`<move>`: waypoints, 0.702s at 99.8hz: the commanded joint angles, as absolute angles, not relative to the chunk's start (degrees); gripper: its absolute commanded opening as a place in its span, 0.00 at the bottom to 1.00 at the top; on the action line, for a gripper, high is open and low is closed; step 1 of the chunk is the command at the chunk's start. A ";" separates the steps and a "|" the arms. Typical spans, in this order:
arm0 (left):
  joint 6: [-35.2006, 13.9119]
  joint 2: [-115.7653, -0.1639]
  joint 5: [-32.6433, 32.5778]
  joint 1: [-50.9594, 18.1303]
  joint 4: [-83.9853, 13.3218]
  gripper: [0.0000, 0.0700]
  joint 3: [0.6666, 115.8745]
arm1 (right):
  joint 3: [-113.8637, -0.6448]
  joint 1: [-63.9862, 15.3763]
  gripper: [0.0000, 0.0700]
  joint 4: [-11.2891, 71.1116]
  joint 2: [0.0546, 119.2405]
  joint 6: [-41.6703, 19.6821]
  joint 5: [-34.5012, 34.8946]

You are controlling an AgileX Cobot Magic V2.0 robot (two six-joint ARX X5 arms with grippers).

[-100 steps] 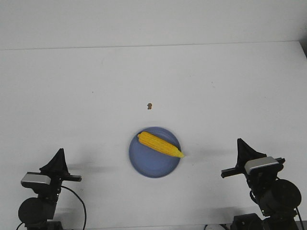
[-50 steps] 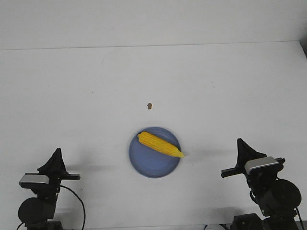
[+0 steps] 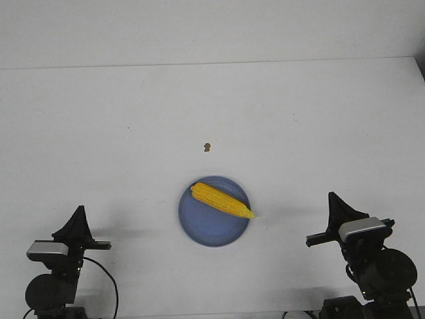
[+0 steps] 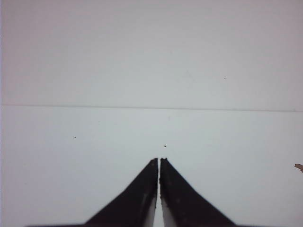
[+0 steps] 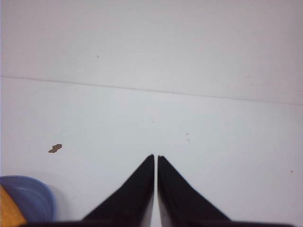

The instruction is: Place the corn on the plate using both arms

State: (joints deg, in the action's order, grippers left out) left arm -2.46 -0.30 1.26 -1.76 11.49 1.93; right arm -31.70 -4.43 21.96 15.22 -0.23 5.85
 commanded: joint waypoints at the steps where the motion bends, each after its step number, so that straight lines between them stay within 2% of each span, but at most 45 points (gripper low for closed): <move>1: -2.63 -0.19 1.06 -1.74 12.08 0.02 0.80 | -31.77 -4.43 0.02 21.39 15.05 -0.62 5.78; 43: -2.63 -0.19 1.06 -1.74 12.08 0.02 0.80 | -31.62 -4.43 0.02 21.04 14.39 0.82 5.72; 70: -2.63 -0.19 1.06 -1.72 12.08 0.02 0.80 | -26.70 -4.08 0.02 17.43 6.48 1.69 5.52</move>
State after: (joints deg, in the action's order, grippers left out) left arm -2.48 -0.30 1.28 -1.76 11.49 1.93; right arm -27.94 -4.38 19.38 8.27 1.23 5.76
